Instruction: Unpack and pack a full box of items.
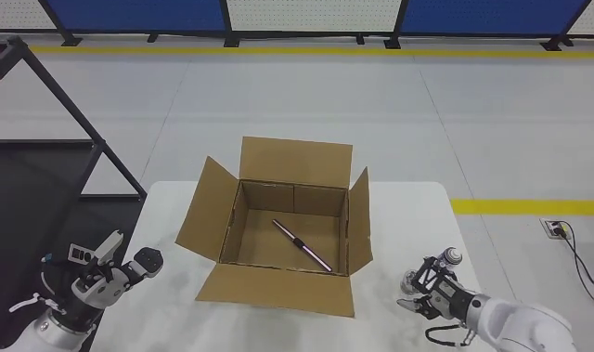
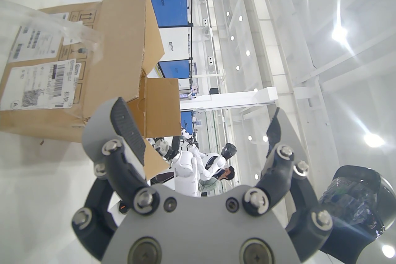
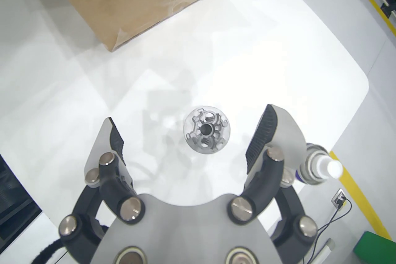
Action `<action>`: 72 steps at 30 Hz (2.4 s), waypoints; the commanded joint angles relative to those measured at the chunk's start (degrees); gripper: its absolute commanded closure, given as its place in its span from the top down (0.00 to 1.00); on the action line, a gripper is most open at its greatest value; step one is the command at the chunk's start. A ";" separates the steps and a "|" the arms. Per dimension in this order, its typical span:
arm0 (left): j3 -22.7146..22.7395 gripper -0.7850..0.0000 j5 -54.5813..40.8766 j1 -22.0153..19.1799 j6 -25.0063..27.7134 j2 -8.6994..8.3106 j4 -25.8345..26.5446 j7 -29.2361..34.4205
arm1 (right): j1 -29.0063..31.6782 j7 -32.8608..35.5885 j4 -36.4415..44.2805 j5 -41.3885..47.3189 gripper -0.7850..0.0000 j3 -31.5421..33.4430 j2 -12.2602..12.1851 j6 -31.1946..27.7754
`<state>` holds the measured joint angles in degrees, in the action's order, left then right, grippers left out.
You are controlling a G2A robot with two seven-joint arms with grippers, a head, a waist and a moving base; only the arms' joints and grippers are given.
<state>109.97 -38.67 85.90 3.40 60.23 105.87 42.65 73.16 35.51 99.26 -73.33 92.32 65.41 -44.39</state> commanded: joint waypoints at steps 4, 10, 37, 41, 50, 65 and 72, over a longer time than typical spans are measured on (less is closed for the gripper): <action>0.00 1.00 0.00 0.00 0.00 0.00 0.00 0.00 | -3.81 0.76 -5.65 -0.34 1.00 -2.00 -0.12 1.82; 0.00 1.00 0.00 0.00 0.00 0.00 0.00 0.00 | -5.68 1.50 -9.13 0.50 1.00 -2.21 -0.58 1.19; 0.00 1.00 0.00 0.00 0.00 0.00 0.00 0.00 | -6.88 1.66 -3.25 1.06 0.04 -1.88 -2.56 2.78; 0.00 1.00 0.00 0.00 0.00 0.00 0.00 0.00 | -4.25 1.21 8.30 2.39 0.00 1.82 -3.00 5.16; 0.00 1.00 0.00 0.00 0.00 0.00 0.00 0.00 | -3.85 3.42 20.27 9.20 0.00 3.90 -3.19 8.52; -0.01 1.00 0.11 0.02 -0.02 0.01 0.05 -0.21 | -3.72 1.90 21.34 9.05 0.00 2.88 -3.17 8.60; -0.38 1.00 7.25 0.00 4.90 -0.18 -0.74 -0.25 | -12.23 0.52 24.25 8.26 0.00 -5.96 -3.03 8.03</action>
<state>109.82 -31.97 85.87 7.38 60.05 105.71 42.01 62.97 35.61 123.75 -65.67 88.03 62.33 -36.23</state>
